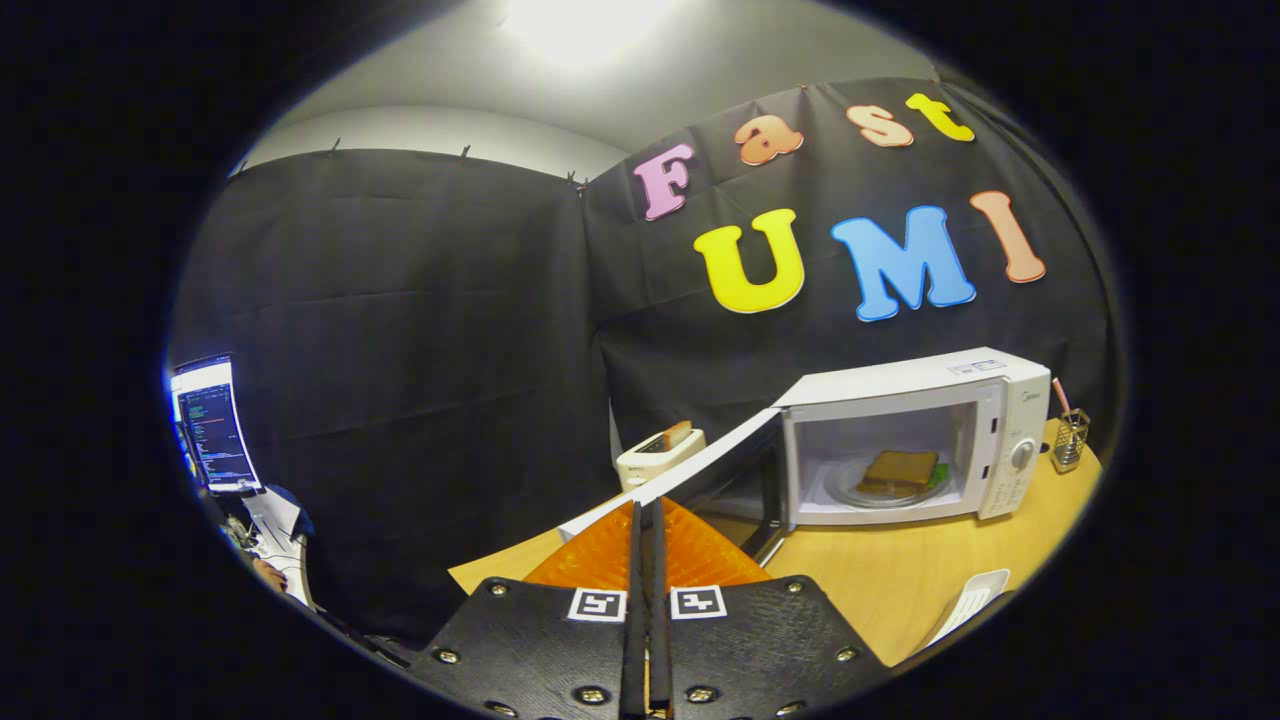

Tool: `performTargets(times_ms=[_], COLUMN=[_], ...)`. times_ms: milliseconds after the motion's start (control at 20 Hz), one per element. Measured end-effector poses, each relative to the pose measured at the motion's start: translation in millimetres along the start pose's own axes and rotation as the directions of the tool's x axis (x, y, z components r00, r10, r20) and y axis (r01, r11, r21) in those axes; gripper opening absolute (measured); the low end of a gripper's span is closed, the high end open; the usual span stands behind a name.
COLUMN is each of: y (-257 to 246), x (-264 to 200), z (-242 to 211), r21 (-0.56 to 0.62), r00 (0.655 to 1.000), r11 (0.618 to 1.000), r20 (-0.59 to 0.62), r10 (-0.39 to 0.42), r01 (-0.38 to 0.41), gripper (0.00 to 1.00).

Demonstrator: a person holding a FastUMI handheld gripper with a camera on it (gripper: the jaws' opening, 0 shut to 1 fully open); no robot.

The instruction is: Open the microwave, put the food inside, and close the microwave door.

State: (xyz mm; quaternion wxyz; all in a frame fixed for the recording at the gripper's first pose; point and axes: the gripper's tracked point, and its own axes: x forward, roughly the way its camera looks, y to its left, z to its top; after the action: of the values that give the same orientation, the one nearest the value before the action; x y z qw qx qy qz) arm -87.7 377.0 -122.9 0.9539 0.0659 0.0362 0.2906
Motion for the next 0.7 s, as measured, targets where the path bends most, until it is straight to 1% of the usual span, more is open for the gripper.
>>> performTargets(times_ms=[200, 450, 600, 700], y=[41, 77, 84, 79], x=[20, 39, 53, 62], z=[-15, -28, -34, -41], r21=[-0.006, 0.0, 0.005, 0.008], r00=[0.999, 0.998, 0.999, 1.0], r11=[0.999, 0.999, 1.0, 1.0], r20=[-0.023, -0.029, -0.014, -0.017], r10=[0.038, 0.048, 0.031, -0.004], r01=[-0.038, -0.048, -0.031, 0.004], gripper=[0.02, 0.02, 0.02, 0.02])
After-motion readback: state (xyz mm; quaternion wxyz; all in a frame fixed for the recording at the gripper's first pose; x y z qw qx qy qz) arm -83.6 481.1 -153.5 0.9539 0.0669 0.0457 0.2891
